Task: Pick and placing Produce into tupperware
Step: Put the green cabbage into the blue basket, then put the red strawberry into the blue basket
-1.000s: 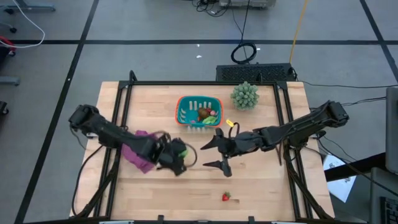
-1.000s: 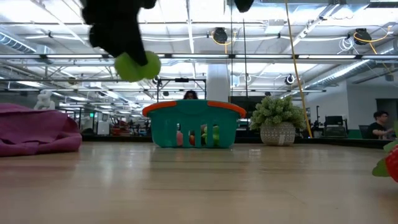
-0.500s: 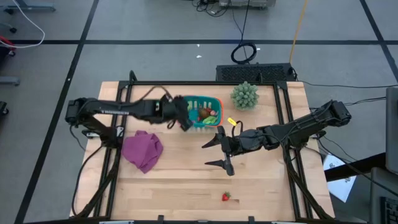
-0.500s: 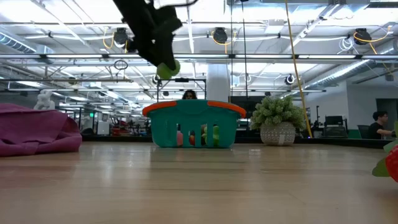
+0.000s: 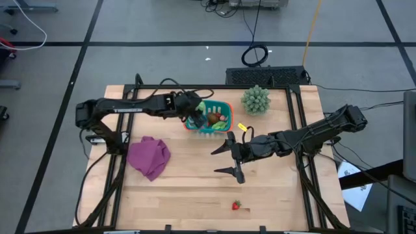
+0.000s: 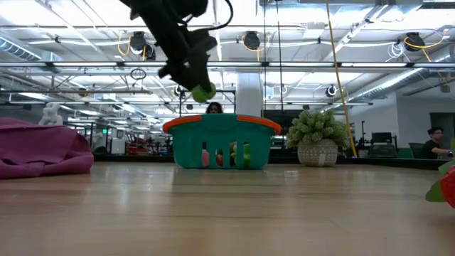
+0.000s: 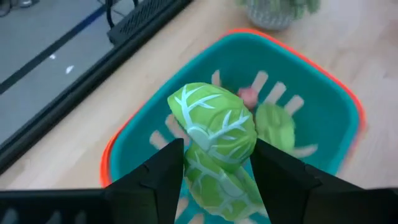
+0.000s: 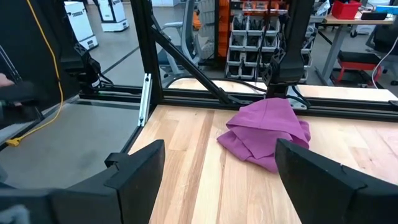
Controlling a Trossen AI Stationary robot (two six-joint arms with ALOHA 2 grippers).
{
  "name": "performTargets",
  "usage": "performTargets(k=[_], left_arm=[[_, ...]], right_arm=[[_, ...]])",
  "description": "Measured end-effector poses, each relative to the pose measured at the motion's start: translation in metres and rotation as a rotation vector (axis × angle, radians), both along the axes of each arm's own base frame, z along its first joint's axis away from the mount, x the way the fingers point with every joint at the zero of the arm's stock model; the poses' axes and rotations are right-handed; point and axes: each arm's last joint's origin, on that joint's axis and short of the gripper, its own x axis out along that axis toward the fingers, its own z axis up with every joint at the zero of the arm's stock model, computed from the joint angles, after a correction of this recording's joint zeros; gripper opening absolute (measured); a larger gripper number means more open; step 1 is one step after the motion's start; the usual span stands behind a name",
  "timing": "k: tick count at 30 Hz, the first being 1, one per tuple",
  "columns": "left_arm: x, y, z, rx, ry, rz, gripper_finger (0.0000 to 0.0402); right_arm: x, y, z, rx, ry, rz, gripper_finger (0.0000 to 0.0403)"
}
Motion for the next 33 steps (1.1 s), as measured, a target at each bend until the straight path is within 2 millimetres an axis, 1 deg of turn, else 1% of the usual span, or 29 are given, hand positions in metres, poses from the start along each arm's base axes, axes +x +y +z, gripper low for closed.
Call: performTargets(k=[2, 3, 5, 7, 8, 9, 11, 14, 16, 18, 20, 24, 33], left_arm=[[0.001, 0.005, -0.006, -0.014, 0.018, 0.006, 0.0184], [0.003, 0.006, -0.012, -0.022, 0.04, 0.008, 0.0184], [0.012, 0.01, -0.017, -0.041, 0.003, -0.017, 0.0184], [0.013, 0.012, -0.028, -0.082, 0.04, -0.047, 0.0184], [0.016, 0.013, -0.03, -0.088, 0.025, -0.057, 0.0184], [0.019, 0.016, -0.031, -0.09, 0.004, -0.06, 0.0184], [0.017, 0.018, -0.034, -0.101, 0.03, -0.055, 0.0184], [0.021, 0.022, -0.035, -0.086, 0.008, -0.058, 0.0185], [0.018, 0.021, -0.036, -0.101, 0.029, -0.076, 0.0185], [0.02, 0.023, -0.033, -0.101, 0.001, -0.088, 0.0185], [0.019, 0.023, -0.034, -0.102, 0.01, -0.1, 0.019], [0.019, 0.024, -0.033, -0.099, 0.009, -0.103, 0.0215], [0.018, 0.025, -0.033, -0.089, 0.013, -0.09, 0.0292]], right_arm=[[0.0, 0.0, 0.0, 0.0, -0.001, 0.0, 0.0295], [0.0, 0.0, 0.0, 0.0, -0.001, 0.0, 0.0295], [0.0, 0.0, 0.0, 0.003, 0.001, 0.0, 0.0295], [0.0, 0.0, 0.0, 0.004, 0.003, -0.001, 0.0295], [0.0, 0.0, 0.0, 0.004, 0.003, -0.001, 0.0295], [0.0, 0.0, -0.001, 0.003, 0.006, -0.001, 0.0295], [0.0, 0.0, -0.001, 0.003, 0.006, -0.001, 0.0295], [0.0, 0.0, -0.001, 0.002, 0.008, -0.001, 0.0295], [0.0, 0.0, -0.001, 0.002, 0.008, -0.001, 0.0295], [0.0, 0.0, -0.001, -0.002, 0.008, 0.0, 0.0295], [0.0, 0.0, -0.001, -0.005, 0.007, 0.001, 0.0295], [0.0, 0.0, -0.001, -0.005, 0.007, 0.001, 0.0295], [0.0, 0.0, -0.001, -0.006, 0.008, 0.002, 0.0295]])
